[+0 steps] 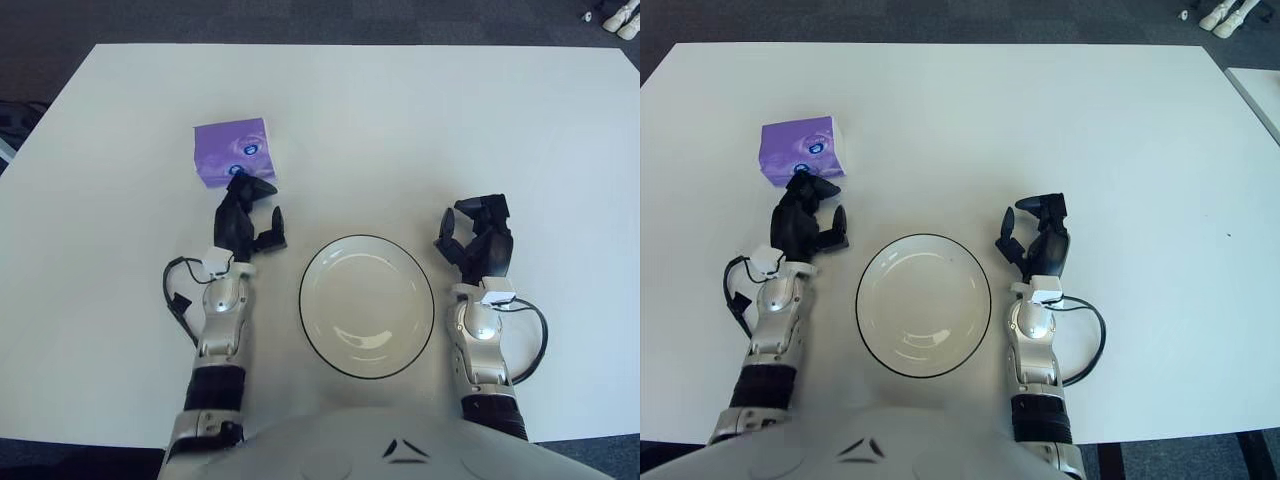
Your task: Put the tissue paper into the plate.
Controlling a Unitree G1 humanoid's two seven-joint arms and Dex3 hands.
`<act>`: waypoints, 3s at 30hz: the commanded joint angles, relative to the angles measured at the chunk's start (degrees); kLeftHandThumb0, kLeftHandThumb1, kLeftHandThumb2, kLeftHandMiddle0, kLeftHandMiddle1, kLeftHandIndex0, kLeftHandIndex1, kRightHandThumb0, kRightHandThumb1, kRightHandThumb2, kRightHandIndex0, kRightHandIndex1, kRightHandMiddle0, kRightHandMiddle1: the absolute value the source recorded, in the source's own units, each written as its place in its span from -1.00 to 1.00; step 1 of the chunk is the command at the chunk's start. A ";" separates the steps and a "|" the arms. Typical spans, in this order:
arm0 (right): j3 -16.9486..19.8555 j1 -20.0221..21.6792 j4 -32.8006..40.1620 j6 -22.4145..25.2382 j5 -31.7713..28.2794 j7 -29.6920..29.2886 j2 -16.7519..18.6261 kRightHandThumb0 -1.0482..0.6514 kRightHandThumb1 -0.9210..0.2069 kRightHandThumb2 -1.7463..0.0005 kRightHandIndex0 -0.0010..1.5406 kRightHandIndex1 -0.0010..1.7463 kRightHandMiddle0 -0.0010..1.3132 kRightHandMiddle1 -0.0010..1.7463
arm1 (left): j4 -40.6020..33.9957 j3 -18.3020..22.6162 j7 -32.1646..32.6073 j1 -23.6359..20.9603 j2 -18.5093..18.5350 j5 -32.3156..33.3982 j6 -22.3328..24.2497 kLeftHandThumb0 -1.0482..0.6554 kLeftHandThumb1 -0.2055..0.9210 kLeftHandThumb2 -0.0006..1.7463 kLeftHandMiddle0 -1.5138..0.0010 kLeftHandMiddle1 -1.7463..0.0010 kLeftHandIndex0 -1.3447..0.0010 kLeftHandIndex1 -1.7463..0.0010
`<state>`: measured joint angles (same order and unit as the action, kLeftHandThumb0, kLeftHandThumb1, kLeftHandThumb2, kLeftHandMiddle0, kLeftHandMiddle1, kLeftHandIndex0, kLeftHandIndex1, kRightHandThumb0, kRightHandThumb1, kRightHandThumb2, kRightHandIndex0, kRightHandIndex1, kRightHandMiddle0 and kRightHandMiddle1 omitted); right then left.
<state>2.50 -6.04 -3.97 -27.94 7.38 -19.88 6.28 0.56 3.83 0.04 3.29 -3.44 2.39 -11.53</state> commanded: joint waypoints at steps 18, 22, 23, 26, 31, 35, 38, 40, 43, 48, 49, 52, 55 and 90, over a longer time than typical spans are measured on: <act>-0.13 -4.49 -5.65 1.49 0.77 -0.85 1.14 -0.23 -0.45 -0.09 -0.18 0.54 -0.42 1.00 | -8.03 1.82 -9.53 0.49 4.59 8.92 -8.22 0.22 -0.54 0.82 -0.02 -0.90 0.04 -1.00; -0.12 -4.31 -6.03 1.16 0.50 -0.63 1.05 -0.23 -0.50 -0.05 -0.20 0.54 -0.44 1.00 | -7.50 2.40 -9.06 -0.50 4.50 8.01 -12.58 0.22 -0.59 0.85 -0.05 -0.87 0.00 -1.00; -0.12 -4.31 -6.06 1.08 0.47 -0.58 1.02 -0.23 -0.51 -0.05 -0.20 0.54 -0.45 1.00 | -7.43 2.53 -8.87 -0.70 4.53 7.65 -13.47 0.22 -0.60 0.85 -0.06 -0.87 -0.01 -1.00; -0.06 -4.15 -6.31 0.90 0.37 -0.47 0.92 -0.22 -0.52 -0.03 -0.21 0.54 -0.46 1.00 | -6.80 2.88 -8.33 -1.33 4.56 6.38 -16.42 0.22 -0.61 0.86 -0.07 -0.85 -0.02 -1.00; 0.17 -3.73 -6.98 0.39 0.30 -0.36 0.61 -0.22 -0.53 -0.02 -0.22 0.54 -0.46 1.00 | -6.72 3.28 -7.96 -2.02 4.85 4.35 -20.12 0.22 -0.58 0.83 -0.06 -0.84 0.00 -1.00; 0.27 -3.58 -7.24 0.29 0.29 -0.24 0.42 -0.23 -0.51 -0.04 -0.21 0.55 -0.45 1.00 | -6.79 3.45 -7.33 -2.34 5.12 2.43 -21.31 0.22 -0.53 0.80 -0.02 -0.85 0.02 -1.00; 0.31 -3.59 -7.14 0.60 0.40 -0.19 0.31 -0.23 -0.50 -0.05 -0.21 0.55 -0.44 1.00 | -6.71 3.83 -6.34 -2.54 5.08 0.70 -22.22 0.22 -0.51 0.79 0.01 -0.87 0.03 -1.00; 0.34 -3.63 -6.91 1.01 0.44 -0.18 0.29 -0.23 -0.50 -0.05 -0.21 0.55 -0.44 1.00 | -6.12 4.32 -5.74 -2.99 5.32 -0.31 -23.66 0.22 -0.48 0.78 0.03 -0.88 0.04 -1.00; 0.35 -3.74 -6.47 1.72 0.47 -0.22 0.36 -0.23 -0.49 -0.06 -0.21 0.55 -0.44 1.00 | -3.09 6.05 -4.30 -5.06 6.52 -2.76 -27.70 0.22 -0.42 0.76 0.08 -0.96 0.10 -1.00; 0.34 -3.80 -6.00 2.51 0.51 -0.28 0.45 -0.23 -0.49 -0.06 -0.21 0.55 -0.44 1.00 | 3.44 10.32 4.17 -8.85 7.90 -15.26 -36.30 0.22 -0.37 0.73 0.10 -0.99 0.17 -0.98; 0.32 -3.84 -5.87 2.66 0.53 -0.28 0.46 -0.23 -0.49 -0.06 -0.21 0.55 -0.43 1.00 | 4.29 10.95 6.13 -9.27 7.98 -17.87 -37.56 0.22 -0.35 0.72 0.10 -1.00 0.18 -0.98; 0.34 -3.81 -5.81 2.69 0.70 -0.46 0.50 -0.23 -0.48 -0.07 -0.21 0.56 -0.43 1.00 | 5.87 11.30 9.14 -9.91 8.33 -20.92 -39.31 0.22 -0.32 0.70 0.12 -1.00 0.20 -0.97; 0.36 -3.72 -5.97 2.65 0.70 -0.49 0.47 -0.23 -0.48 -0.07 -0.21 0.56 -0.43 1.00 | 7.16 11.05 11.28 -10.29 8.78 -22.42 -40.40 0.22 -0.31 0.69 0.12 -1.00 0.21 -0.97; 0.67 -3.06 -6.90 1.27 0.20 -0.52 0.63 -0.23 -0.49 -0.06 -0.21 0.55 -0.44 1.00 | 7.10 -1.79 0.15 -24.16 37.18 -41.69 -19.37 -1.00 0.86 -0.48 1.00 1.00 1.00 1.00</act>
<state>2.90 -5.32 -4.19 -27.98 7.41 -20.39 6.32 6.78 3.08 -1.12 -20.21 31.81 -37.33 -31.10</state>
